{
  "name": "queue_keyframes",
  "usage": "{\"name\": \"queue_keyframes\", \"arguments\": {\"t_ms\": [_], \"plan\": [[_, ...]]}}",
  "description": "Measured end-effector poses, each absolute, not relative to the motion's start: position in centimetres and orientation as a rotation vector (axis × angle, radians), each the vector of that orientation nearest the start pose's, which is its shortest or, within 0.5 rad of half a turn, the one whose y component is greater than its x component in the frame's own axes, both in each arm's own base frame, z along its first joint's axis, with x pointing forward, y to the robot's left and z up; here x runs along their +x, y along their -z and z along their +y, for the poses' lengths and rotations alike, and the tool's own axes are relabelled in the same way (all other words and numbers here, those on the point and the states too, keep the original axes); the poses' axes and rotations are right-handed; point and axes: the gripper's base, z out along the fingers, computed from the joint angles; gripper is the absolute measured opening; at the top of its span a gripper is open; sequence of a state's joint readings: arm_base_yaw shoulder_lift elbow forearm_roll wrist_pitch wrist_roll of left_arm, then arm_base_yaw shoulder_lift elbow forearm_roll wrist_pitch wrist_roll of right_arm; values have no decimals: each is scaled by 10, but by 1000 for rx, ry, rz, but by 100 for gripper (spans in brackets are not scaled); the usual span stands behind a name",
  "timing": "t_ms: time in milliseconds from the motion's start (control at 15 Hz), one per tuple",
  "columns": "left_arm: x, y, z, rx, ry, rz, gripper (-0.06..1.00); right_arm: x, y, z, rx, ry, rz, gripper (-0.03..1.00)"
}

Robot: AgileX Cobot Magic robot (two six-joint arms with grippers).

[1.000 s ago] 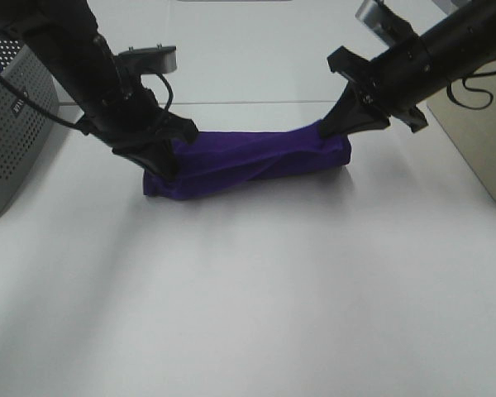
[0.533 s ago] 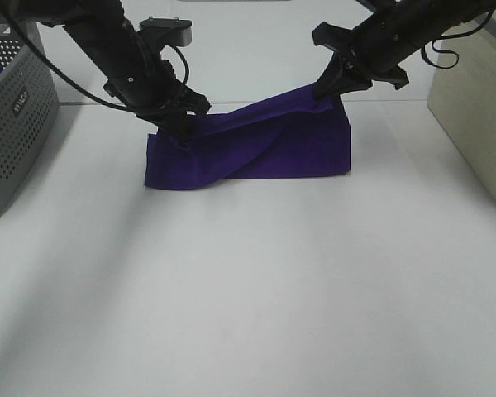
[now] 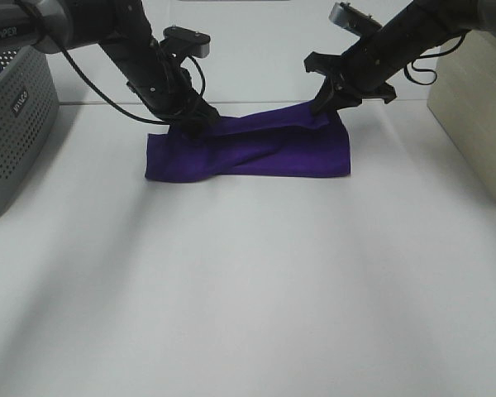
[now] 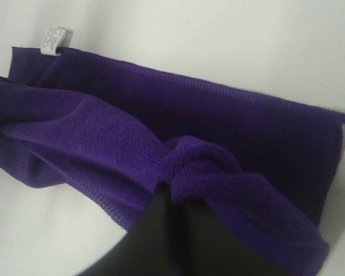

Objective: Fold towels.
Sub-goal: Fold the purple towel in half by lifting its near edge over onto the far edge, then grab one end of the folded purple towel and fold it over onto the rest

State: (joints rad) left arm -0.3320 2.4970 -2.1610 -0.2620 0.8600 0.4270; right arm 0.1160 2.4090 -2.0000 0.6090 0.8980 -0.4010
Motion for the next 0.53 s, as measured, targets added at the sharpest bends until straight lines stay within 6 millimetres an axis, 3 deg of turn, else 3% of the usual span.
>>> {"name": "queue_keyframes", "arguments": {"t_ms": [200,333,533], "plan": [[504,-137,-192,833,279,2530,7,508,-144,100,-284,-661,2653,3],[504,-136,-191,839,265,2534,24,508,-144,100,-284,-659,2652,13],[504,-138,-183,742,174,2619,68,508,-143,98,-290,-623,2671,64]]}}
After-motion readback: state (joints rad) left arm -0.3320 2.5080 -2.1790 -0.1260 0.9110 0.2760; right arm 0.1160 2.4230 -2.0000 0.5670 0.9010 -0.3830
